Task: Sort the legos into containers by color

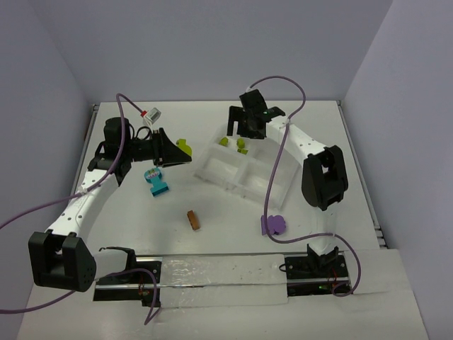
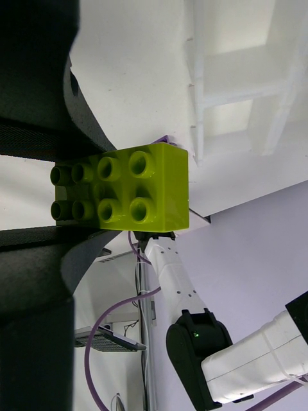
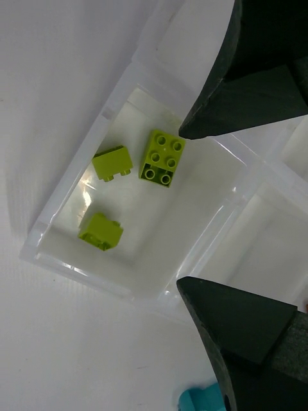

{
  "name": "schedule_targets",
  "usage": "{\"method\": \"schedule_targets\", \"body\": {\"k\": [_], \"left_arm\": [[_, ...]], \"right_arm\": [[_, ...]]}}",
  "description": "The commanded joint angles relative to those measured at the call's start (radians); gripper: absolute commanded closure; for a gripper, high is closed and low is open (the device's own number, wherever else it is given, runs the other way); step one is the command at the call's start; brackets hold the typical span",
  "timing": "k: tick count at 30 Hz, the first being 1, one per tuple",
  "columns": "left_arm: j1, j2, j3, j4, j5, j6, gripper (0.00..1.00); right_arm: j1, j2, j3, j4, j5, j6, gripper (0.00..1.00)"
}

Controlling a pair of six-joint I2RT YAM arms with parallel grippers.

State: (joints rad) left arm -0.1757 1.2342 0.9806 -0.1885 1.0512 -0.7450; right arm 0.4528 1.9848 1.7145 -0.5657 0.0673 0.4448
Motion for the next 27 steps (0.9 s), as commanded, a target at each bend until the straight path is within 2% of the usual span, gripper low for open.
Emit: {"method": "schedule_targets", "body": {"k": [1, 3, 5, 7, 9, 11, 13, 18, 22, 25, 27], "left_arm": [[-0.004, 0.013, 0.063, -0.015, 0.024, 0.029, 1.0], [-0.005, 0.021, 0.055, 0.008, 0.073, 0.014, 1.0], [-0.004, 0.024, 0.032, 0.094, 0.117, -0.041, 1.0], [-0.005, 0.026, 0.027, 0.155, 0.125, -0.085, 1.0], [-0.005, 0.036, 0.03, 0.175, 0.13, -0.101, 1.0], [-0.007, 0.044, 0.033, 0.196, 0.134, -0.119, 1.0], [-0.01, 0.054, 0.045, 0.204, 0.137, -0.122, 1.0], [-0.025, 0.061, 0.059, 0.203, 0.131, -0.126, 1.0], [-0.034, 0.058, 0.059, 0.193, 0.125, -0.121, 1.0], [-0.035, 0.048, 0.05, 0.205, 0.119, -0.128, 1.0], [-0.036, 0.033, 0.039, 0.226, 0.128, -0.131, 1.0]], "right_arm": [[0.034, -0.205, -0.051, 0.108, 0.005, -0.115, 0.09], [0.094, -0.349, -0.217, 0.299, 0.02, -0.229, 0.1], [0.15, -0.563, -0.533, 0.678, 0.034, -0.447, 0.1], [0.23, -0.691, -0.851, 1.097, -0.005, -0.661, 0.08], [0.256, -0.779, -0.979, 1.257, -0.101, -0.766, 0.1], [0.281, -0.799, -0.996, 1.205, -0.218, -0.858, 0.13], [0.298, -0.793, -0.94, 1.105, -0.265, -0.847, 0.16], [0.327, -0.809, -0.951, 1.208, -0.371, -0.797, 0.14], [0.343, -0.767, -0.861, 1.114, -0.465, -0.786, 0.16], [0.348, -0.755, -0.837, 1.11, -0.488, -0.764, 0.16], [0.345, -0.762, -0.829, 1.113, -0.481, -0.679, 0.15]]}}
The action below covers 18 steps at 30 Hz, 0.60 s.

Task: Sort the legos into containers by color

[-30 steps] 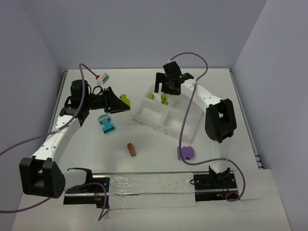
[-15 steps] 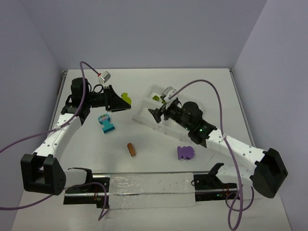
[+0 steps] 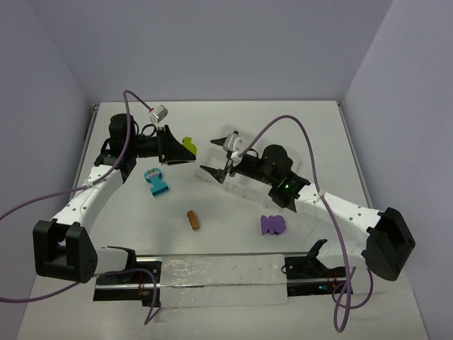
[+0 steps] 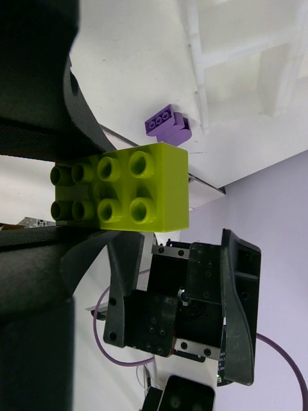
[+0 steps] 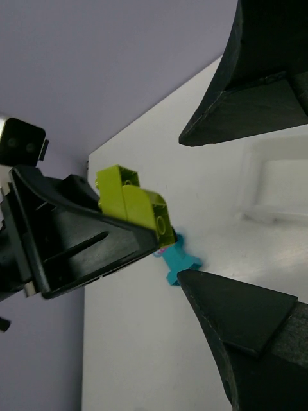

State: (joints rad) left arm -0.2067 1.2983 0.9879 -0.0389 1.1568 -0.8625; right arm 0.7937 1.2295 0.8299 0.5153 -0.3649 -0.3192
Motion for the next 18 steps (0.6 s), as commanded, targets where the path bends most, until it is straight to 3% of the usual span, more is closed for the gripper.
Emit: {"method": "schedule_targets", "body": {"k": [1, 4, 5, 7, 8, 9, 11, 13, 18], "left_arm": [[-0.007, -0.038, 0.029, 0.088, 0.035, -0.006, 1.0], [-0.011, -0.065, 0.009, 0.121, 0.082, 0.03, 1.0], [-0.013, -0.072, -0.002, 0.141, 0.102, 0.059, 1.0], [-0.013, -0.09, -0.02, 0.193, 0.146, 0.099, 1.0], [-0.013, -0.099, -0.023, 0.207, 0.15, 0.112, 1.0], [-0.013, -0.108, -0.023, 0.217, 0.144, 0.13, 1.0], [-0.013, -0.118, -0.018, 0.236, 0.128, 0.147, 1.0], [-0.013, -0.118, -0.016, 0.249, 0.12, 0.157, 1.0], [-0.016, -0.097, -0.017, 0.353, 0.125, 0.109, 1.0]], "right_arm": [[0.002, -0.014, 0.063, 0.015, -0.034, 0.128, 0.14], [-0.032, 0.002, 0.158, -0.148, -0.012, 0.304, 0.09], [-0.077, 0.049, 0.281, -0.33, -0.058, 0.418, 0.1], [-0.121, 0.122, 0.492, -0.529, -0.092, 0.563, 0.17], [-0.155, 0.195, 0.553, -0.704, -0.145, 0.592, 0.18], [-0.17, 0.236, 0.613, -0.778, -0.223, 0.599, 0.18], [-0.176, 0.261, 0.644, -0.805, -0.32, 0.631, 0.16], [-0.177, 0.232, 0.589, -0.716, -0.399, 0.693, 0.16], [-0.176, 0.138, 0.438, -0.539, -0.417, 0.802, 0.14]]}}
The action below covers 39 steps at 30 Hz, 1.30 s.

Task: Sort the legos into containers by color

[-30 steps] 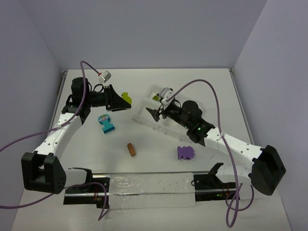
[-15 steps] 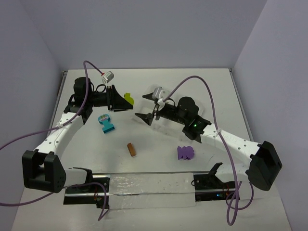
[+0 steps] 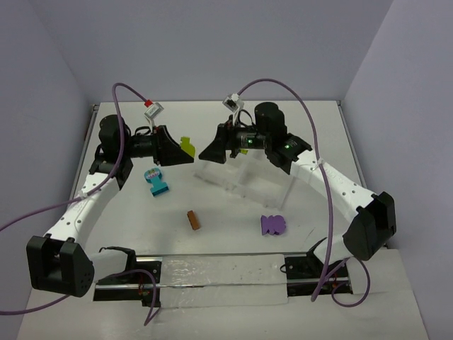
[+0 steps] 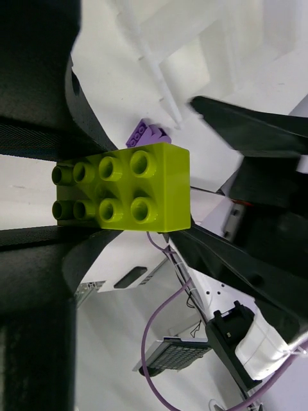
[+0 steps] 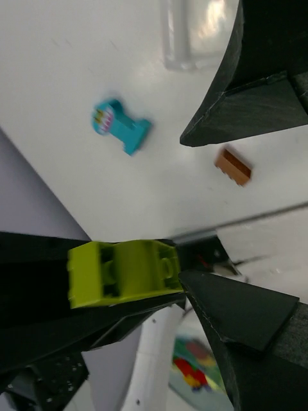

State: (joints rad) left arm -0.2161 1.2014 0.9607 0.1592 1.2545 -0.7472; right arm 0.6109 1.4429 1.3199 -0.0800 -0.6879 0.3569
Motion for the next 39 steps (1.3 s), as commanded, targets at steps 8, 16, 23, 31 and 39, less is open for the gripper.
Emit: {"method": "schedule_targets", "body": {"k": [8, 16, 23, 31, 39], "left_arm": [[-0.031, 0.014, 0.036, 0.143, 0.006, -0.001, 1.0], [-0.035, -0.004, 0.037, 0.121, -0.008, 0.008, 1.0], [-0.042, -0.006, 0.04, 0.146, -0.006, -0.011, 1.0], [-0.051, -0.008, 0.047, 0.154, -0.006, -0.015, 1.0], [-0.058, -0.007, 0.046, 0.157, -0.002, -0.016, 1.0]], "right_arm": [[0.008, -0.085, -0.091, 0.133, -0.163, 0.175, 0.13], [0.007, -0.062, -0.075, 0.266, -0.212, 0.266, 0.17], [0.008, -0.006, -0.041, 0.311, -0.216, 0.297, 0.23], [0.007, 0.045, -0.049, 0.441, -0.255, 0.384, 0.33], [0.008, 0.057, -0.053, 0.492, -0.268, 0.411, 0.62]]}}
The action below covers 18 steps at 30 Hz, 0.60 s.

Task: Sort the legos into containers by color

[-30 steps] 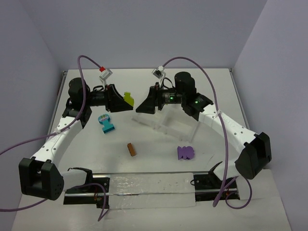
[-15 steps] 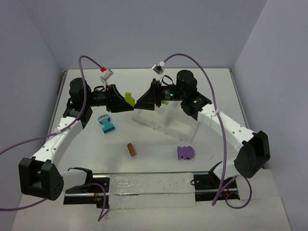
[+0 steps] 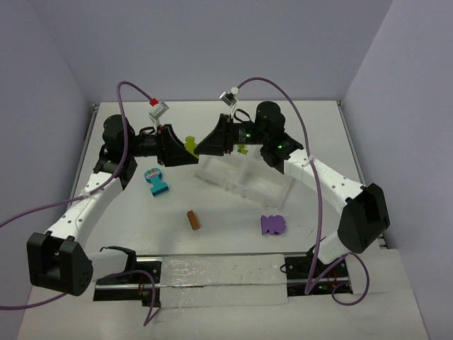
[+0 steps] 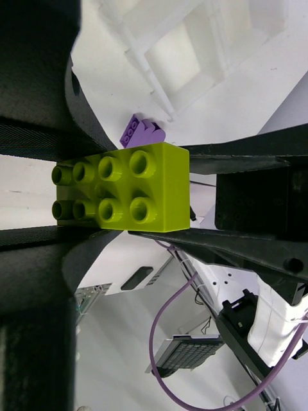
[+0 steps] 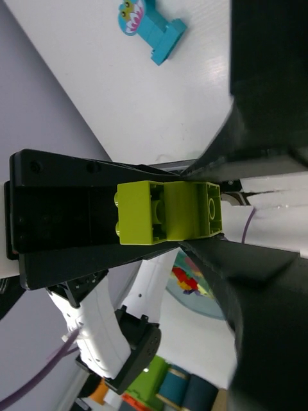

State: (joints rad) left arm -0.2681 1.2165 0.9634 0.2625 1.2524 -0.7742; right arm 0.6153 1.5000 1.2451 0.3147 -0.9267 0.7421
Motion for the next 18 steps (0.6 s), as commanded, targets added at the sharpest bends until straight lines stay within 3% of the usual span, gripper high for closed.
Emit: {"method": "schedule_targets", "body": {"k": [1, 3, 4, 6, 7, 9, 11, 12, 18], "left_arm": [[-0.006, -0.024, 0.043, 0.053, 0.003, 0.009, 1.0], [-0.006, -0.024, 0.047, 0.05, 0.009, 0.011, 1.0], [-0.006, -0.023, 0.049, 0.043, 0.016, 0.014, 1.0], [-0.006, -0.012, 0.071, 0.009, 0.038, 0.031, 0.96], [-0.006, 0.0, 0.084, -0.021, 0.048, 0.046, 0.88], [-0.006, 0.009, 0.107, -0.069, 0.04, 0.059, 0.57], [-0.006, 0.012, 0.115, -0.11, 0.02, 0.068, 0.11], [-0.006, 0.012, 0.118, -0.123, 0.012, 0.071, 0.01], [-0.002, -0.005, 0.111, -0.145, -0.011, 0.085, 0.01]], "right_arm": [[0.004, 0.0, 0.023, 0.104, -0.035, 0.032, 0.75], [0.003, 0.0, 0.023, 0.108, -0.043, 0.038, 0.95], [0.003, -0.001, 0.023, 0.107, -0.045, 0.038, 1.0], [0.002, -0.005, 0.016, 0.106, -0.043, 0.037, 1.0], [0.001, -0.009, 0.009, 0.107, -0.038, 0.037, 1.0], [0.001, -0.014, 0.003, 0.106, -0.034, 0.036, 1.0], [-0.002, -0.023, -0.003, 0.099, -0.034, 0.027, 1.0], [-0.005, -0.028, -0.007, 0.093, -0.033, 0.02, 1.0], [-0.029, -0.056, -0.031, 0.056, -0.022, -0.003, 1.0]]}}
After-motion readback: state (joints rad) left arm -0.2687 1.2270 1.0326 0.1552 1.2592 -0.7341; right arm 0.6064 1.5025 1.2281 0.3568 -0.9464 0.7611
